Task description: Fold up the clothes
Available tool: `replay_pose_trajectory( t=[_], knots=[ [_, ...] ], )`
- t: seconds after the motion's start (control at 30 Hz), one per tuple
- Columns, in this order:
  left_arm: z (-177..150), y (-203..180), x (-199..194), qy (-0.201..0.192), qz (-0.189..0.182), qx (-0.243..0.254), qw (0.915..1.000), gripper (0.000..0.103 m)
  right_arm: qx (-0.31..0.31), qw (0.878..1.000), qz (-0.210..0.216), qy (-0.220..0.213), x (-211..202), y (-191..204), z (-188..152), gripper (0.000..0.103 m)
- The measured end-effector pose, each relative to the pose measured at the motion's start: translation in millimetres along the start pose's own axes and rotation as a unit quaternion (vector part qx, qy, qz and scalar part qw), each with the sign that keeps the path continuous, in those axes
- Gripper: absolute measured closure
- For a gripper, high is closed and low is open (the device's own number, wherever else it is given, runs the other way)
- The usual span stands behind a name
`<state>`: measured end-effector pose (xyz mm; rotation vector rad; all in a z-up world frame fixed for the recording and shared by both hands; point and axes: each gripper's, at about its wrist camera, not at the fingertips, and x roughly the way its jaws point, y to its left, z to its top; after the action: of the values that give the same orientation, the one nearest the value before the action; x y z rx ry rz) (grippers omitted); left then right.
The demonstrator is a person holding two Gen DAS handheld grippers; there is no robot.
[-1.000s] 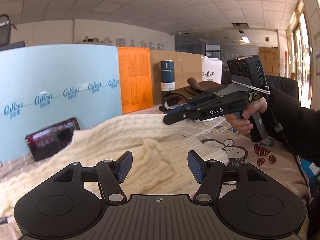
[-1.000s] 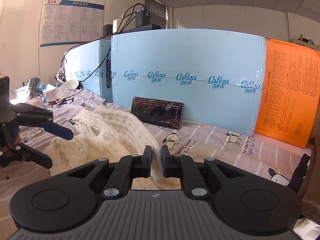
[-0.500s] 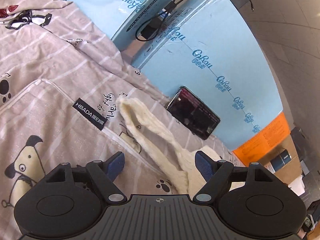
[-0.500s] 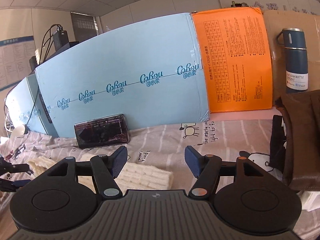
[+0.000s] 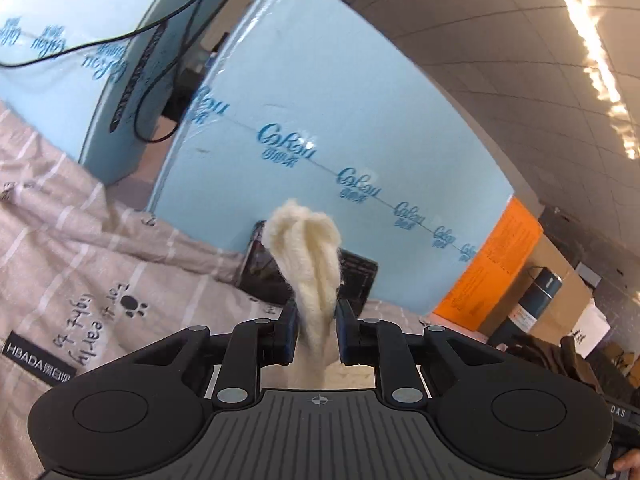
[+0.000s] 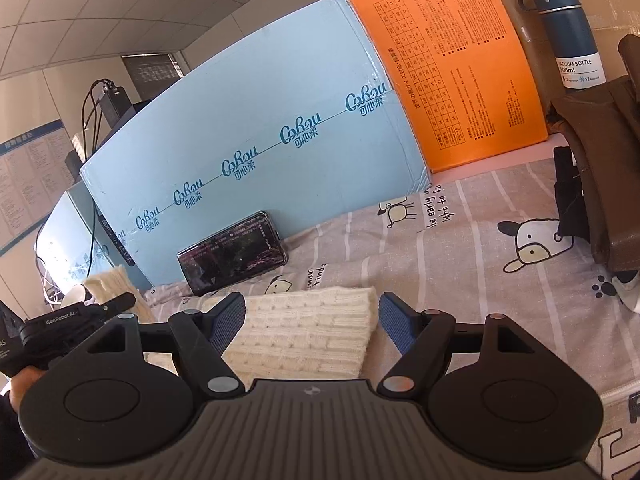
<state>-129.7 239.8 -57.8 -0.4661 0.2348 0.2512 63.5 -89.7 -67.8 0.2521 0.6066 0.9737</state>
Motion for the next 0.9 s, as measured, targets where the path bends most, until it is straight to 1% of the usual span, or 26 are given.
replay_pose_trajectory(
  t=[0.03,0.1,0.17,0.23,0.3,0.33,0.37,0.4,0.43,0.47,0.5,0.53,0.63,0.67,0.73,0.8,0.83,0.87,0.9],
  knots=[
    [1.0,-15.1,1.8,0.003,-0.010,0.035,0.9993,0.085,-0.001,1.000,0.001,0.001,0.0,0.4,-0.5,0.031],
    [0.5,-43.6,8.5,0.017,-0.027,0.103,0.9942,0.085,-0.001,1.000,0.004,-0.002,-2.2,0.7,-0.6,0.031],
    [-4.0,-65.1,23.0,0.049,-0.034,0.158,0.9857,0.084,-0.001,1.000,0.005,-0.003,-3.2,0.2,-0.4,0.031],
    [-8.4,-77.4,38.8,0.092,-0.039,0.192,0.9763,0.084,0.000,1.000,0.007,-0.003,-3.9,-0.2,-0.3,0.031],
    [-13.0,-86.1,52.9,0.137,-0.047,0.231,0.9622,0.075,-0.001,1.000,0.011,-0.002,-5.0,-0.3,-0.1,0.031],
    [-14.7,-88.1,57.0,0.149,-0.052,0.244,0.9569,0.072,-0.001,1.000,0.013,-0.002,-5.6,-0.3,0.0,0.031],
    [-14.9,-90.3,57.8,0.154,-0.058,0.251,0.9538,0.059,-0.002,1.000,0.015,-0.001,-6.1,-0.3,0.0,0.031],
    [-13.5,-93.2,53.7,0.150,-0.074,0.254,0.9524,0.044,-0.002,1.000,0.016,-0.001,-6.7,-0.4,0.1,0.031],
    [-11.2,-94.2,47.8,0.139,-0.091,0.251,0.9537,0.034,-0.002,1.000,0.019,-0.001,-7.3,-0.3,0.2,0.031],
    [-8.8,-94.8,41.8,0.126,-0.107,0.246,0.9551,0.022,-0.002,1.000,0.022,-0.001,-8.2,0.0,0.4,0.031],
    [-5.2,-93.3,35.2,0.113,-0.121,0.237,0.9574,0.021,-0.002,1.000,0.026,-0.001,-8.9,0.5,0.5,0.031],
    [-1.9,-91.9,31.4,0.105,-0.122,0.231,0.9595,0.021,-0.003,1.000,0.029,0.000,-9.3,1.0,0.5,0.031],
    [2.8,-84.9,29.5,0.098,-0.073,0.245,0.9618,0.021,-0.011,0.999,0.033,0.009,-8.6,4.1,0.2,0.030],
    [0.4,-80.2,35.4,0.114,-0.047,0.255,0.9591,0.021,-0.014,0.999,0.035,0.013,-7.9,5.2,-0.1,0.030],
    [-6.2,-70.0,50.0,0.151,0.008,0.277,0.9489,0.021,-0.023,0.999,0.042,0.026,-5.7,7.8,-1.4,0.029],
    [-14.9,-57.1,59.3,0.168,0.047,0.284,0.9429,0.021,-0.038,0.998,0.043,0.037,-4.0,12.6,-3.9,0.029],
    [-14.8,-52.5,57.5,0.164,0.048,0.275,0.9461,0.021,-0.047,0.997,0.043,0.041,-4.3,15.5,-5.3,0.028],
    [-11.3,-52.9,46.9,0.143,0.046,0.275,0.9498,0.021,-0.058,0.996,0.043,0.044,-6.4,19.0,-6.4,0.027],
    [-7.4,-54.2,34.7,0.118,0.044,0.276,0.9528,0.021,-0.070,0.996,0.045,0.045,-9.4,22.4,-7.8,0.024]
  ],
)
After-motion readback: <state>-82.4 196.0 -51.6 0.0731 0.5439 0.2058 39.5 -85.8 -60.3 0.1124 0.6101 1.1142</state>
